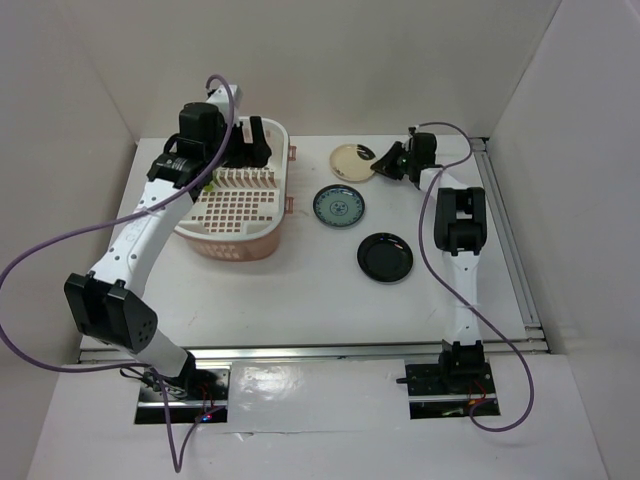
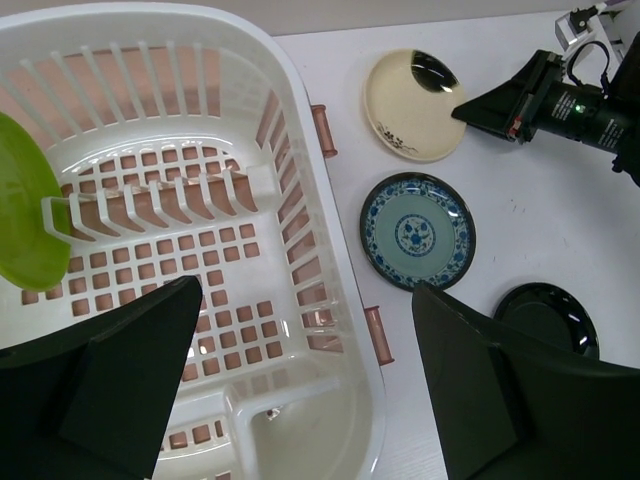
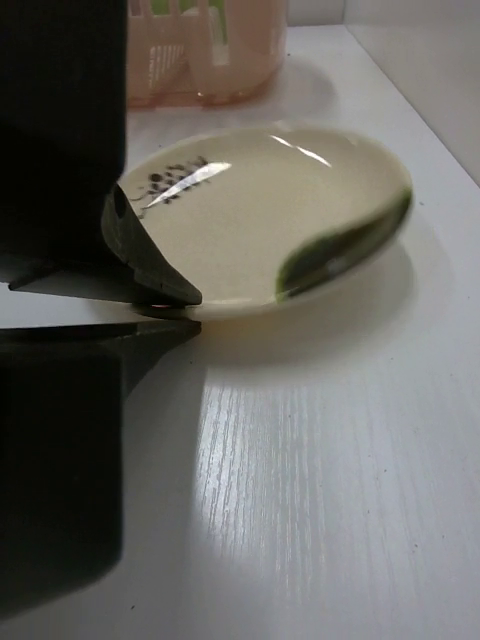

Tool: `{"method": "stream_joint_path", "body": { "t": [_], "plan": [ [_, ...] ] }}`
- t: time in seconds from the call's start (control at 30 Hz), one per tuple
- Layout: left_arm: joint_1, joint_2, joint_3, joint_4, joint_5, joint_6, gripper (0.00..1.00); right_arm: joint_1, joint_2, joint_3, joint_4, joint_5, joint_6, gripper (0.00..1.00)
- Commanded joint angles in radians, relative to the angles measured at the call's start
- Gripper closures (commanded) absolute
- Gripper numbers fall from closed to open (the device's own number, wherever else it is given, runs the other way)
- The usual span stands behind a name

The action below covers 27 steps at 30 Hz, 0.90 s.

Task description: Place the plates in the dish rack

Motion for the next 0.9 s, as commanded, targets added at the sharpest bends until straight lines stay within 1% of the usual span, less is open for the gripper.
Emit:
{"method": "stream_joint_path", "body": {
  "t": [0.0,0.03,0.07,0.13,0.17,0.23,0.27,0.3,0.33,0.37,0.4,0.47,0.63,0.73,0.87],
  "plan": [
    [-0.015,-0.050,-0.024,0.046,-0.008,0.021,0.00,0.003,0.080,-0.033,-0.126,0.014,-0.001,0.83],
    [-0.015,-0.050,-0.025,0.046,-0.008,0.021,0.00,-0.006,0.089,-0.033,-0.126,0.014,0.009,0.88],
    [-0.024,-0.050,-0.034,0.046,-0.008,0.021,0.00,-0.006,0.089,-0.033,-0.135,0.002,0.009,1.00],
    [-0.024,-0.059,-0.046,0.046,-0.008,0.021,0.00,-0.006,0.089,-0.033,-0.135,0.002,0.034,1.00],
    [-0.024,-0.059,-0.046,0.057,-0.008,0.021,0.00,-0.018,0.089,-0.047,-0.108,-0.007,0.060,1.00],
    [-0.033,-0.059,-0.046,0.057,-0.018,0.021,0.00,-0.031,0.055,-0.116,-0.053,-0.025,0.100,1.00],
    [-0.033,-0.059,-0.046,0.057,-0.018,0.021,0.00,-0.041,0.011,-0.150,-0.012,-0.047,0.156,1.00],
    [-0.033,-0.059,-0.046,0.057,-0.029,0.021,0.00,-0.041,-0.014,-0.191,0.095,-0.047,0.189,1.00],
    [-0.033,-0.059,-0.046,0.057,-0.029,0.021,0.00,-0.052,-0.041,-0.278,0.157,-0.058,0.221,1.00],
    [-0.033,-0.059,-0.046,0.057,-0.029,0.021,0.00,-0.064,-0.067,-0.318,0.224,-0.070,0.258,1.00],
    [-0.043,-0.059,-0.046,0.057,-0.029,0.021,0.00,-0.064,-0.112,-0.349,0.338,-0.070,0.319,1.00],
    [-0.043,-0.047,-0.034,0.057,-0.020,0.021,0.00,-0.090,-0.156,-0.405,0.438,-0.070,0.379,1.00],
    [-0.062,-0.015,-0.002,0.048,-0.020,0.012,0.00,-0.100,-0.244,-0.467,0.544,-0.059,0.408,1.00],
    [-0.063,-0.002,0.011,0.048,-0.029,0.003,0.00,-0.109,-0.293,-0.477,0.578,-0.108,0.408,1.00],
    [-0.072,0.036,0.044,0.048,-0.017,-0.006,0.00,-0.082,-0.391,-0.514,0.557,-0.180,0.336,1.00]
  ]
}}
